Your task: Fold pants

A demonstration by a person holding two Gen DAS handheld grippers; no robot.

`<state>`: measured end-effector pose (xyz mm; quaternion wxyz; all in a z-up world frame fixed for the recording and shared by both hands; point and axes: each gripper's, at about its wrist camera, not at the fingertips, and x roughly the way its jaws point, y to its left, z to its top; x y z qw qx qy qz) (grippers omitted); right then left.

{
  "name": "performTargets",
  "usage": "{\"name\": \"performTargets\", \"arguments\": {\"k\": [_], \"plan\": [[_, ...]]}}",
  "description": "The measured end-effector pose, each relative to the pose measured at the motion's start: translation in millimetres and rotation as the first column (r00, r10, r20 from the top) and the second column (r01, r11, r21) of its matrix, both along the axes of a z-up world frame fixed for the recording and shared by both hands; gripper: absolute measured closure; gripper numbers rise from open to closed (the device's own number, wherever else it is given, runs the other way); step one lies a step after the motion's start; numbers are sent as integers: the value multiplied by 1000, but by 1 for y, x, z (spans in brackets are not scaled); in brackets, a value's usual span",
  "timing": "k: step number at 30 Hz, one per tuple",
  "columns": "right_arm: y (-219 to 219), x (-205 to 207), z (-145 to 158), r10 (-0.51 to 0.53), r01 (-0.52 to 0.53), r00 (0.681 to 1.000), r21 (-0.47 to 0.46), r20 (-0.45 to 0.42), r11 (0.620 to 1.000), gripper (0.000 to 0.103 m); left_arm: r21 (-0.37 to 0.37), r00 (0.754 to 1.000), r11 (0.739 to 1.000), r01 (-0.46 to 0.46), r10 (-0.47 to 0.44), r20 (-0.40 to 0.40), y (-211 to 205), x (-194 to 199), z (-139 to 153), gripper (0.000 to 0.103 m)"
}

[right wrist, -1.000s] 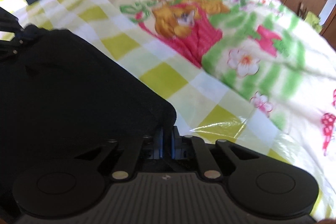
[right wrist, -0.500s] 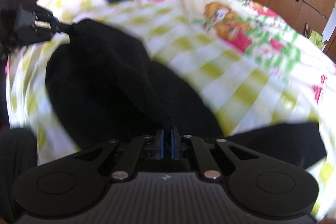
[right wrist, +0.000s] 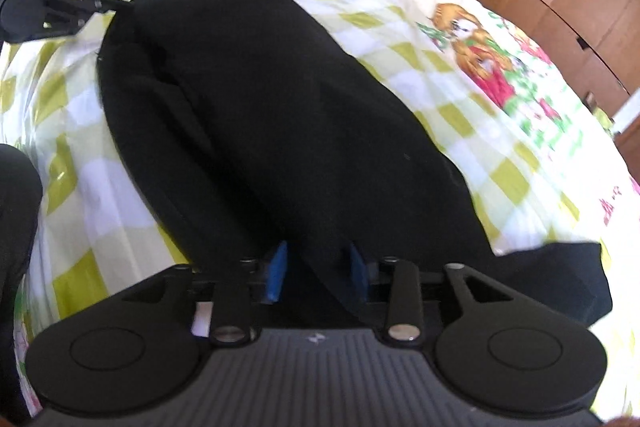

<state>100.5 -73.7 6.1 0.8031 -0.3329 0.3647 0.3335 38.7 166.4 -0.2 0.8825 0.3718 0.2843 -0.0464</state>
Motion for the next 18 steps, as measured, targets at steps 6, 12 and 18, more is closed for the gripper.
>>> {"name": "performTargets", "arguments": {"k": [6,12,18], "plan": [[7,-1,-14,30,-30,1000,-49,8,998,52,138,996,987,86,-85,-11,-7,22,-23,43],[3,18,-20,-50,47,997,-41,-58,998,88,157,999,987,40,-37,-22,9,52,-18,59],[-2,8,33,-95,101,992,69,-82,993,95,147,995,989,1,-16,96,23,40,18,68]]}}
